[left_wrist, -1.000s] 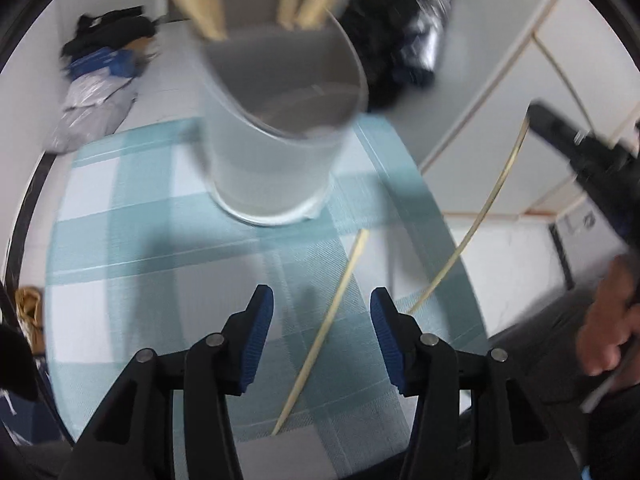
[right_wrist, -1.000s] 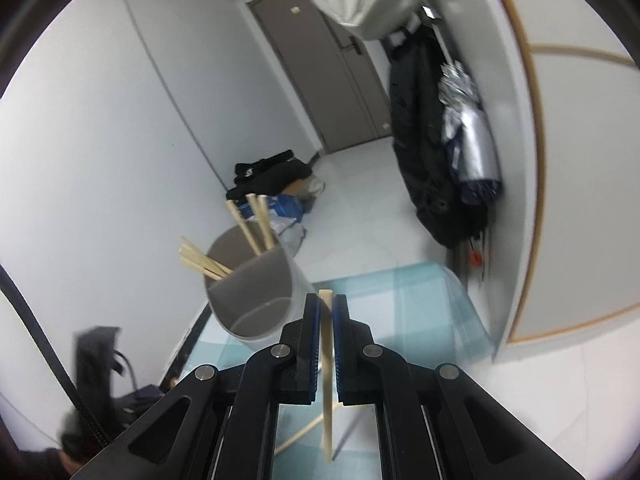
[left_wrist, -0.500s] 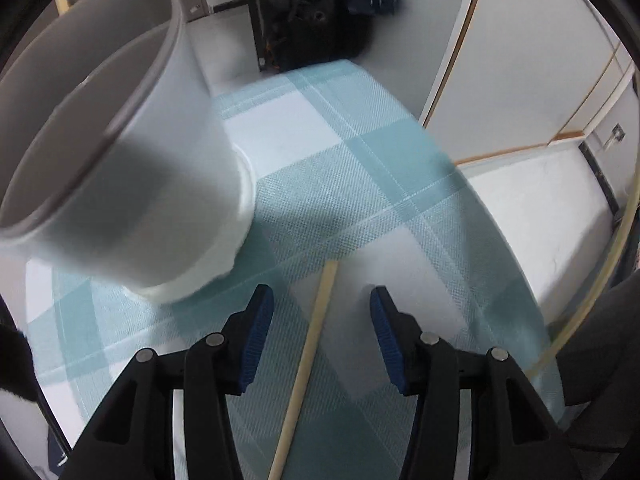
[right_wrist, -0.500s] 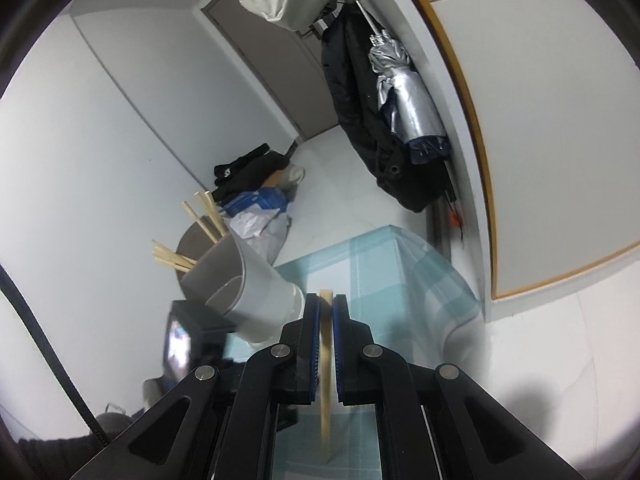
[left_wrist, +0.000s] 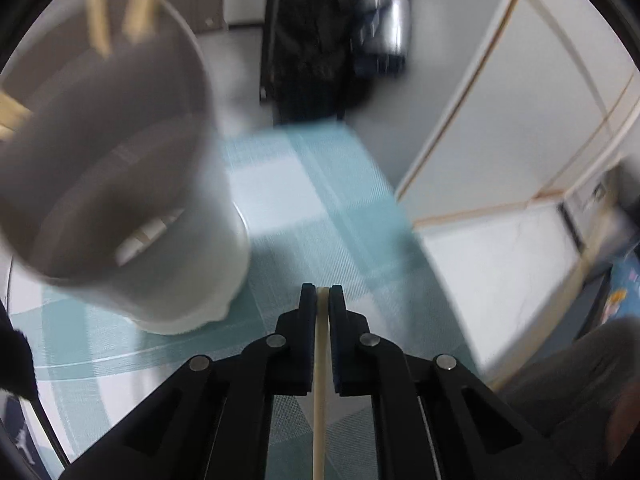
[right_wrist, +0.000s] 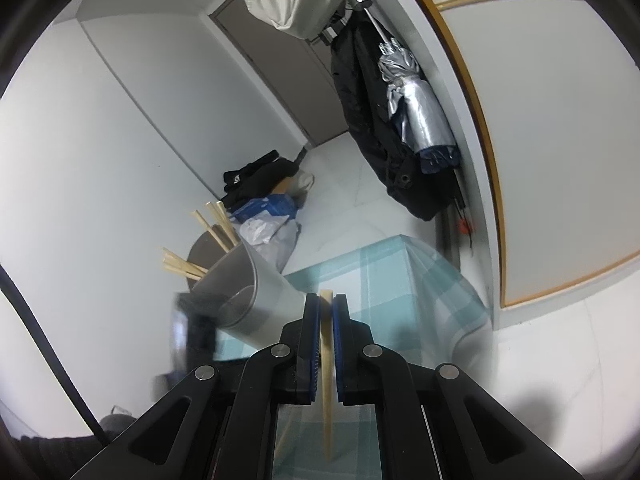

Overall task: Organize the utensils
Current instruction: 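Lower both held chopsticks into the holder compartments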

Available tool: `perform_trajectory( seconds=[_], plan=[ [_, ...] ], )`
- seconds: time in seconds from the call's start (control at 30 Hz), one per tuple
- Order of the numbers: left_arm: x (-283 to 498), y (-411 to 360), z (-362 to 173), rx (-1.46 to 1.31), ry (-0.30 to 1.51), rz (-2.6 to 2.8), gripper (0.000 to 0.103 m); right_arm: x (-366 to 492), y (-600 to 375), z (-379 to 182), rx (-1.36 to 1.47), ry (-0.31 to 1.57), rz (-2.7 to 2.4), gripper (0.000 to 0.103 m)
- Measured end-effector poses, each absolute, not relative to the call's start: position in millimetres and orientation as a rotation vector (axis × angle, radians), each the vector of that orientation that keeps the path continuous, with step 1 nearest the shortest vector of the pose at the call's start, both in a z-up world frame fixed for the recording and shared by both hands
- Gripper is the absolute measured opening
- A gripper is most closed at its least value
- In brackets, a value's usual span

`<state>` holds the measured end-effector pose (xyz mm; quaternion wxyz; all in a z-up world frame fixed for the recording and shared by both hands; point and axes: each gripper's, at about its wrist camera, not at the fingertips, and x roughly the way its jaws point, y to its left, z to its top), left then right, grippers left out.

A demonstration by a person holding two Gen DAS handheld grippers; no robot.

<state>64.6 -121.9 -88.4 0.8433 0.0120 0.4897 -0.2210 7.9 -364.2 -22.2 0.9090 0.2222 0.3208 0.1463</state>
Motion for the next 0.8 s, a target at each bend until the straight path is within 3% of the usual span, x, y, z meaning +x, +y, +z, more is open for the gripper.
perform_trajectory(
  seconds=[0.43, 0.8],
  plan=[
    [14, -64, 34, -0.178, 0.673, -0.458, 0.003, 2, -295, 1, 0.326, 0.585, 0.376, 0.005],
    [49, -30, 101, -0.208, 0.361, -0.305, 0.003, 9, -266, 90, 0.264, 0.437, 0.421, 0.006]
  ],
)
